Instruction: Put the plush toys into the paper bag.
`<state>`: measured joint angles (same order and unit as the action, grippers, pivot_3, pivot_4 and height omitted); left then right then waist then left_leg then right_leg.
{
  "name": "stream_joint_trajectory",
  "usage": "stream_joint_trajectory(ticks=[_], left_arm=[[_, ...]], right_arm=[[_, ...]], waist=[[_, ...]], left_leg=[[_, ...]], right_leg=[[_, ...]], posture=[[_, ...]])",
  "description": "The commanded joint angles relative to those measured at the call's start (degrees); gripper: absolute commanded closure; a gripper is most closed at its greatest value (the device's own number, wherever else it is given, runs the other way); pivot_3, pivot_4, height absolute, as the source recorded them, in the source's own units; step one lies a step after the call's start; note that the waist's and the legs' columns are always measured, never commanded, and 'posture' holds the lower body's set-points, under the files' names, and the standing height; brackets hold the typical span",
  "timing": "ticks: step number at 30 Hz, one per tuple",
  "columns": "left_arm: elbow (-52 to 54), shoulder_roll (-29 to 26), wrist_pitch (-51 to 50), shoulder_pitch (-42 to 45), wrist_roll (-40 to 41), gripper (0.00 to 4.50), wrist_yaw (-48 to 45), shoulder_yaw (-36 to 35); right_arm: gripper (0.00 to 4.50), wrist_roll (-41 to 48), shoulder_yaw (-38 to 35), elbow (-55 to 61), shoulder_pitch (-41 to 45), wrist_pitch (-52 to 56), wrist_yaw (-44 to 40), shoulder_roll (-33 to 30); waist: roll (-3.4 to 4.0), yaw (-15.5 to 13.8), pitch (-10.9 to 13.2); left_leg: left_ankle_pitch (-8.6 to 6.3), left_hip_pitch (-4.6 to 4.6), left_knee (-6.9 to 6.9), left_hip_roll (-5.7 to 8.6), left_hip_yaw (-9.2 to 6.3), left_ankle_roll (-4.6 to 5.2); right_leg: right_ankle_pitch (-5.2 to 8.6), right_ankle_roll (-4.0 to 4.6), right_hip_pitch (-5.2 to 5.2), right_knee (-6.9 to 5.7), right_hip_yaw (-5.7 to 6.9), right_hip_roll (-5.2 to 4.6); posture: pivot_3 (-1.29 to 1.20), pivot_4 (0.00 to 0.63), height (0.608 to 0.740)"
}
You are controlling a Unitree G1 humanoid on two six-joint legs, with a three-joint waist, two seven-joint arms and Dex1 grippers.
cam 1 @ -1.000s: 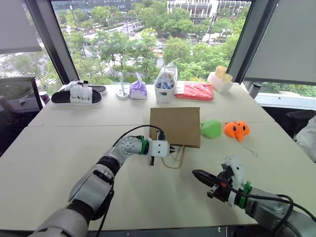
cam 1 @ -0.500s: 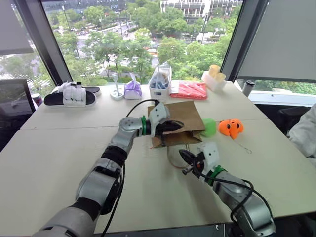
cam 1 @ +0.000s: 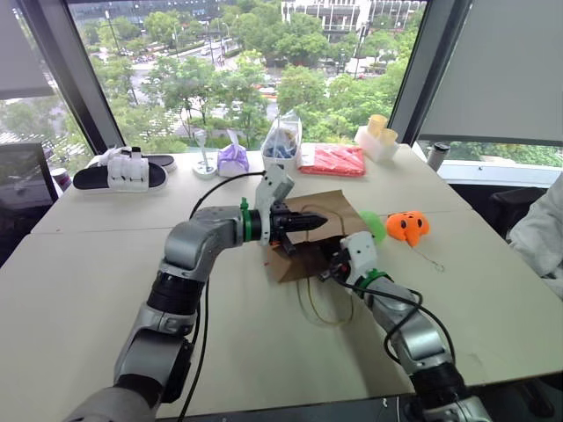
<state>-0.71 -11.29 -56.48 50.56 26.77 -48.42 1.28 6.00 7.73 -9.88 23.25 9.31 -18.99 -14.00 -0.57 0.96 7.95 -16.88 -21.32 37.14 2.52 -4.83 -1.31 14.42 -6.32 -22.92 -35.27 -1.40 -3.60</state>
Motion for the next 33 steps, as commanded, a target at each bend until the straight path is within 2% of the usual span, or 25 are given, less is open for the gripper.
stream_joint_trajectory(ticks=[1,9,14,17,20,23,33], left_arm=[[4.58,3.27,-11.0,1.39,5.41,4.48,8.74,-6.37],[3.62,14.88,-27.88,7.15,15.06,4.48,25.28,-25.94],[3.56,15.14,-29.73,8.22,17.69,4.48,28.22,-29.27],[3.06,12.21,-28.68,8.3,19.79,4.48,25.75,-28.7],[4.62,4.14,-24.13,5.28,20.02,4.48,17.04,-21.25],[4.15,-0.7,-19.63,3.42,19.13,4.48,12.54,-16.57],[6.48,-9.23,-4.49,-0.82,17.63,4.48,-0.39,-7.57]], right_arm=[[4.5,-1.4,0.32,-5.0,3.6,-4.67,-1.18,1.6],[4.5,-6.28,1.9,-16.99,7.76,-13.26,-0.4,4.78],[4.5,-6.9,2.29,-19.28,7.91,-16.67,-2.32,4.94],[4.5,-7.21,3.67,-18.18,6.93,-18.5,-6.29,4.06],[4.5,-6.56,3.84,-16.45,5.65,-18.0,-9.54,2.86],[4.5,-6.41,3.84,-14.49,4.17,-17.3,-11.14,2.32],[4.5,-7.68,4.51,-10.2,0.66,-14.31,-11.84,2.26]], waist=[[0.0,-0.01,0.0],[0.0,0.05,0.0],[0.0,0.2,0.0],[0.0,0.24,0.0],[0.0,0.31,-0.01],[0.01,0.19,-0.01],[0.01,0.18,-0.01]], left_leg=[[0.01,0.0,-0.01,0.0,0.0,-0.02],[0.08,-0.01,-0.03,0.02,0.01,-0.16],[0.11,-0.01,-0.06,0.03,0.01,-0.24],[0.13,-0.02,-0.07,0.03,0.03,-0.28],[0.14,-0.02,-0.12,0.03,0.03,-0.31],[0.15,0.0,-0.13,0.04,0.03,-0.33],[0.17,-0.01,-0.14,0.07,0.01,-0.37]], right_leg=[[0.0,0.0,-0.01,0.0,-0.01,-0.01],[0.0,0.01,-0.1,0.0,-0.01,-0.04],[-0.01,0.01,-0.13,0.03,-0.02,-0.05],[-0.01,0.01,-0.16,0.02,-0.04,-0.05],[-0.01,0.02,-0.2,0.01,-0.05,-0.04],[-0.02,0.03,-0.19,-0.01,-0.07,-0.05],[-0.02,0.04,-0.22,0.02,-0.08,-0.09]], posture=[[0.0,0.15,0.74],[0.0,0.15,0.74],[0.0,0.15,0.74],[0.0,0.15,0.74],[0.0,0.15,0.74],[0.0,0.15,0.74],[0.0,0.15,0.74]])
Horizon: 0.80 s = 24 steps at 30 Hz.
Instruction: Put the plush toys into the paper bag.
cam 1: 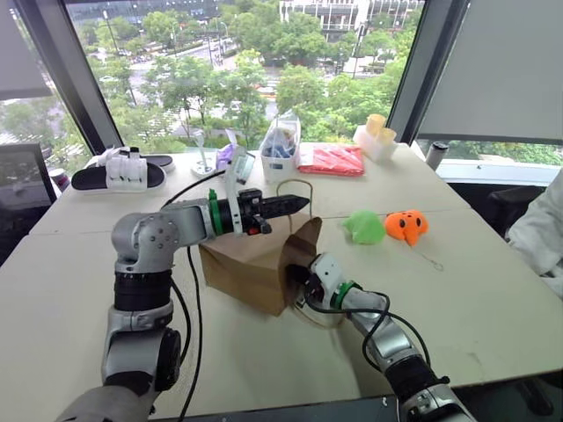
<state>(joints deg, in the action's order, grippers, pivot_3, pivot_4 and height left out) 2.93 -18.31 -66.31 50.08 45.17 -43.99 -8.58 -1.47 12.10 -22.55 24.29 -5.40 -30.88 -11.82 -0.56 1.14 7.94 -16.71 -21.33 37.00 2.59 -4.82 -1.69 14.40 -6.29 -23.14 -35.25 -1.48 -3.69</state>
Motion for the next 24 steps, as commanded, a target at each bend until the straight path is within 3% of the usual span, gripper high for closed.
stream_joint_trajectory(ticks=[1,9,14,18,21,24], left_arm=[[3.21,-3.14,6.84,-0.75,-1.11,4.48,-6.35,3.35],[2.76,-7.9,14.88,-3.02,-4.7,4.48,-11.97,8.54],[2.38,-9.03,15.88,-3.34,-4.91,4.48,-13.08,9.27],[2.22,-9.26,15.57,-3.21,-4.5,4.48,-14.01,9.63],[2.16,-9.48,15.64,-3.18,-4.82,4.5,-14.88,10.33],[1.37,-9.17,16.21,-2.9,-5.58,4.5,-15.28,10.9]], right_arm=[[4.5,-0.24,0.13,2.76,-0.49,0.61,0.14,0.15],[4.5,8.73,-7.57,20.82,-7.65,8.58,2.09,0.11],[4.5,26.96,-18.43,40.93,-15.47,24.3,3.72,-1.48],[4.5,31.55,-25.86,42.08,-14.64,28.92,9.14,-2.12],[3.28,22.05,-25.36,32.3,-10.94,26.11,12.06,-7.48],[1.77,15.4,-22.18,19.1,-2.65,22.94,14.07,-10.31]], waist=[[0.0,0.01,0.0],[0.0,-0.56,0.0],[0.0,-0.49,0.0],[0.0,-0.28,0.0],[0.0,-0.33,0.0],[0.0,-0.23,0.0]], left_leg=[[0.0,0.0,0.0,0.0,0.0,0.0],[0.0,-0.06,0.04,0.02,-0.01,0.01],[-0.03,-0.07,0.01,0.04,-0.04,0.07],[-0.19,-0.03,0.01,0.01,-0.01,0.35],[-0.18,0.02,0.03,-0.03,0.04,0.36],[-0.17,0.03,0.04,-0.01,0.13,0.38]], right_leg=[[0.0,0.0,0.0,0.0,0.0,0.0],[0.0,0.01,0.0,0.02,0.0,-0.04],[0.0,0.0,0.01,0.02,0.0,-0.06],[0.0,0.01,0.02,0.04,-0.01,-0.04],[0.01,0.02,0.06,0.03,-0.01,0.01],[0.02,0.03,0.06,0.03,-0.03,0.02]], posture=[[0.0,0.15,0.74],[0.0,0.15,0.74],[0.0,0.15,0.74],[0.0,0.15,0.74],[0.0,0.15,0.74],[0.0,0.15,0.74]])
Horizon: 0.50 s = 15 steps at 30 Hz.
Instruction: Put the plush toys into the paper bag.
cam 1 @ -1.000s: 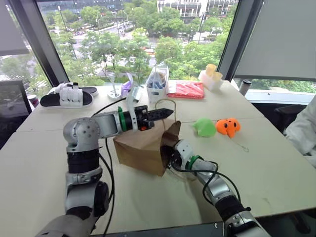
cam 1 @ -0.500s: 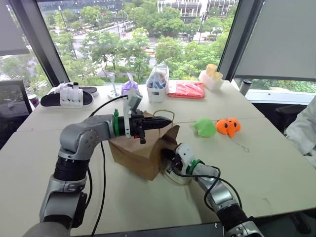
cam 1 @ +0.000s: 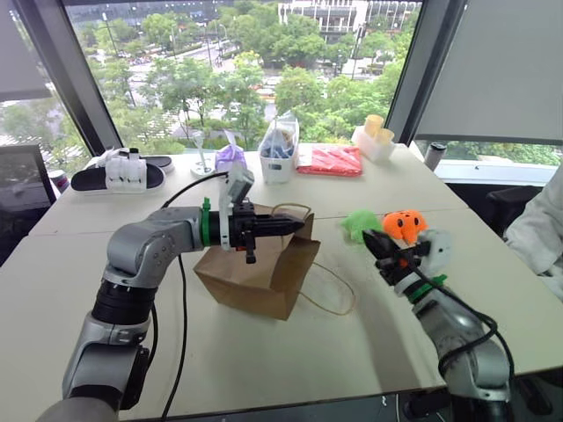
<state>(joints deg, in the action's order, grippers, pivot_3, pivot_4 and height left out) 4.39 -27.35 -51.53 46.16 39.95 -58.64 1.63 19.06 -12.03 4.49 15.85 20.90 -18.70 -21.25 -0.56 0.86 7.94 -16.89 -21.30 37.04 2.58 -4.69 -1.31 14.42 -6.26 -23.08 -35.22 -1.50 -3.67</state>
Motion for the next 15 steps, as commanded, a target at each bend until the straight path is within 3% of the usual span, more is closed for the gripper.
stream_joint_trajectory(ticks=[1,3,4,13,15], left_arm=[[-0.3,-0.06,1.57,1.11,-0.54,4.5,-0.7,0.82],[-0.56,0.06,2.01,1.1,-0.98,4.5,-0.76,1.1],[-0.62,0.11,2.16,1.05,-1.11,4.5,-0.67,1.19],[0.16,0.34,2.11,0.05,-1.47,4.5,1.64,0.57],[0.61,0.25,1.97,-0.39,-1.44,4.5,2.26,0.39]], right_arm=[[1.31,-6.88,2.76,-11.88,8.21,-3.47,2.76,-1.29],[0.25,-11.41,5.66,-19.96,12.93,-5.42,3.29,-2.23],[0.05,-13.17,7.21,-23.69,15.41,-6.14,3.02,-2.44],[0.05,-15.92,7.13,-53.74,33.59,-11.66,8.63,1.93],[0.55,-17.18,7.93,-58.64,35.49,-11.99,9.23,2.08]], waist=[[0.0,0.22,0.0],[0.0,0.32,0.0],[0.0,0.36,0.0],[0.01,0.22,0.01],[0.01,0.2,0.0]], left_leg=[[0.0,0.0,0.0,-0.01,-0.01,0.0],[0.02,-0.01,-0.04,-0.04,0.0,-0.03],[0.11,-0.02,-0.04,-0.06,0.01,-0.19],[0.15,-0.1,-0.05,-0.01,0.0,-0.28],[0.15,-0.09,-0.05,-0.01,-0.03,-0.28]], right_leg=[[0.0,0.0,0.0,-0.01,0.0,0.02],[0.0,0.0,-0.05,-0.02,0.0,0.04],[0.0,0.0,-0.07,-0.04,0.0,0.05],[-0.01,0.0,-0.09,0.02,-0.01,-0.02],[-0.01,0.0,-0.08,0.02,-0.01,-0.03]], posture=[[0.0,0.15,0.74],[0.0,0.15,0.74],[0.0,0.15,0.74],[0.0,0.15,0.74],[0.0,0.15,0.74]])
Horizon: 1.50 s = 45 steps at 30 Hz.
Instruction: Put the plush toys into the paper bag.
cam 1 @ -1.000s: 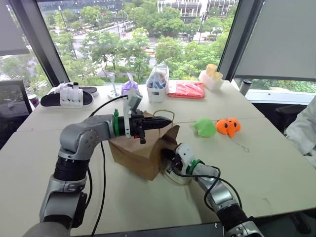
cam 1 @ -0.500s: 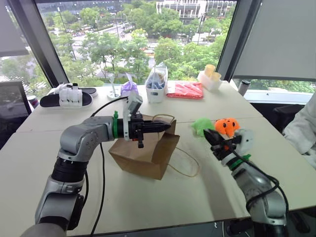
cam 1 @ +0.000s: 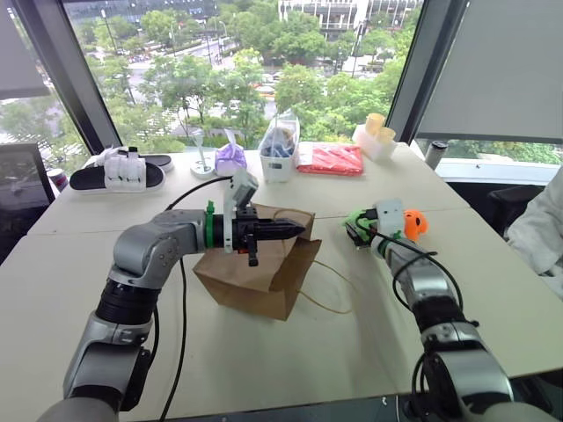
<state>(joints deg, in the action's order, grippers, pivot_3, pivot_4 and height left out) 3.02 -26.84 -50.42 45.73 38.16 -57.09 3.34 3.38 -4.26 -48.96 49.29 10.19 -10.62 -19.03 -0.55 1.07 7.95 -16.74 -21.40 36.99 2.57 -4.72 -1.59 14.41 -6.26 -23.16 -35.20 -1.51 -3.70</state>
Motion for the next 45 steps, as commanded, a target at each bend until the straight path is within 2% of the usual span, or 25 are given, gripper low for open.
stream_joint_trajectory(ticks=[1,3,7,9,11,12,17,21,26,30,35,41,45], left_arm=[[2.19,-0.38,0.81,-0.14,0.37,4.5,0.93,-1.39],[2.38,-0.64,0.75,-0.35,0.58,4.5,1.16,-1.72],[2.8,-0.88,0.7,-0.7,0.96,4.5,1.38,-2.01],[2.99,-0.86,0.69,-0.82,1.11,4.5,1.26,-1.97],[3.2,-0.74,0.69,-0.84,1.08,4.5,1.26,-1.82],[3.21,-0.77,0.93,-0.72,0.75,4.5,1.3,-1.62],[2.67,-0.9,0.8,0.46,1.37,4.5,0.31,-2.09],[2.09,-1.2,1.14,1.47,1.55,4.5,-1.08,-2.02],[1.29,-1.19,1.11,2.45,1.73,4.5,-2.21,-1.92],[0.92,-1.01,0.59,3.13,2.43,4.5,-2.76,-2.36],[1.43,-1.18,-0.51,3.35,3.85,4.5,-3.24,-2.9],[2.18,-0.8,-0.68,2.86,4.71,4.5,-3.21,-2.29],[2.16,-0.32,-0.2,2.63,4.19,4.5,-2.96,-1.74]], right_arm=[[0.94,-2.05,0.55,-6.59,2.55,-1.87,0.88,-0.19],[1.8,-2.56,0.48,-8.42,3.23,-2.57,1.22,-0.32],[3.83,-2.98,0.31,-9.43,3.44,-4.27,0.79,-0.58],[4.48,-3.11,0.5,-6.36,2.37,-7.94,-0.61,-1.15],[4.48,-3.32,0.94,-1.0,0.6,-11.9,-2.63,-2.25],[4.48,-3.37,2.08,6.16,-1.96,-11.68,-6.48,-4.07],[4.48,11.9,0.78,45.34,-17.07,4.63,-27.72,-13.98],[4.48,19.91,-0.98,59.51,-24.66,13.68,-34.5,-19.63],[4.48,22.61,1.25,66.08,-27.44,16.87,-36.97,-19.43],[4.48,17.78,7.81,66.96,-27.59,14.88,-38.75,-19.52],[4.48,13.47,13.05,63.38,-25.35,11.31,-39.37,-17.28],[4.48,9.15,18.73,56.34,-18.35,6.53,-39.92,-10.8],[4.48,5.84,21.4,53.06,-15.9,3.37,-40.79,-9.01]], waist=[[0.0,0.01,0.0],[0.0,0.14,0.0],[0.0,0.23,0.0],[0.0,0.23,0.0],[0.01,0.06,0.0],[0.01,0.03,0.01],[0.07,-0.2,0.05],[0.05,-0.17,0.03],[0.04,-0.22,0.04],[0.04,-0.28,0.04],[0.03,-0.44,0.04],[0.01,-0.28,0.04],[0.01,-0.36,0.04]], left_leg=[[0.0,-0.01,-0.01,0.01,-0.01,0.0],[0.0,-0.01,-0.01,0.01,-0.01,0.0],[0.0,0.02,0.0,0.01,0.0,-0.01],[0.0,0.02,0.01,0.01,0.0,-0.01],[0.0,0.0,0.03,0.01,-0.02,-0.01],[0.0,-0.01,0.02,0.02,-0.02,0.0],[-0.06,-0.14,-0.01,0.03,-0.1,0.1],[-0.23,-0.01,0.01,0.01,-0.1,0.39],[-0.25,0.07,0.13,0.0,-0.08,0.44],[-0.24,0.09,0.14,-0.02,-0.08,0.43],[-0.09,-0.01,0.12,0.02,-0.08,0.16],[-0.08,0.02,0.11,0.02,-0.08,0.14],[-0.06,0.01,0.1,0.01,-0.08,0.1]], right_leg=[[0.0,0.0,0.01,0.0,0.0,-0.01],[0.0,0.0,0.02,-0.02,0.0,-0.01],[0.0,0.0,0.02,-0.02,0.0,0.0],[0.0,0.0,0.02,-0.02,0.0,0.0],[0.0,0.0,0.03,-0.02,0.0,0.0],[0.0,-0.01,0.02,-0.02,0.0,0.0],[-0.01,-0.02,-0.04,-0.07,0.02,0.0],[-0.01,-0.03,0.1,0.02,0.03,0.03],[0.0,-0.01,0.15,0.07,0.02,0.04],[0.0,-0.01,0.14,0.04,0.03,0.05],[0.0,-0.02,0.05,0.05,0.03,0.0],[0.0,-0.01,0.03,0.04,0.03,0.01],[0.0,-0.01,-0.01,0.01,0.03,0.01]], posture=[[0.0,0.15,0.74],[0.0,0.15,0.74],[0.0,0.15,0.74],[0.0,0.15,0.74],[0.0,0.15,0.74],[0.0,0.15,0.74],[0.0,0.15,0.74],[0.0,0.15,0.74],[0.0,0.15,0.74],[0.0,0.15,0.74],[0.0,0.15,0.74],[0.0,0.15,0.74],[0.0,0.15,0.74]])
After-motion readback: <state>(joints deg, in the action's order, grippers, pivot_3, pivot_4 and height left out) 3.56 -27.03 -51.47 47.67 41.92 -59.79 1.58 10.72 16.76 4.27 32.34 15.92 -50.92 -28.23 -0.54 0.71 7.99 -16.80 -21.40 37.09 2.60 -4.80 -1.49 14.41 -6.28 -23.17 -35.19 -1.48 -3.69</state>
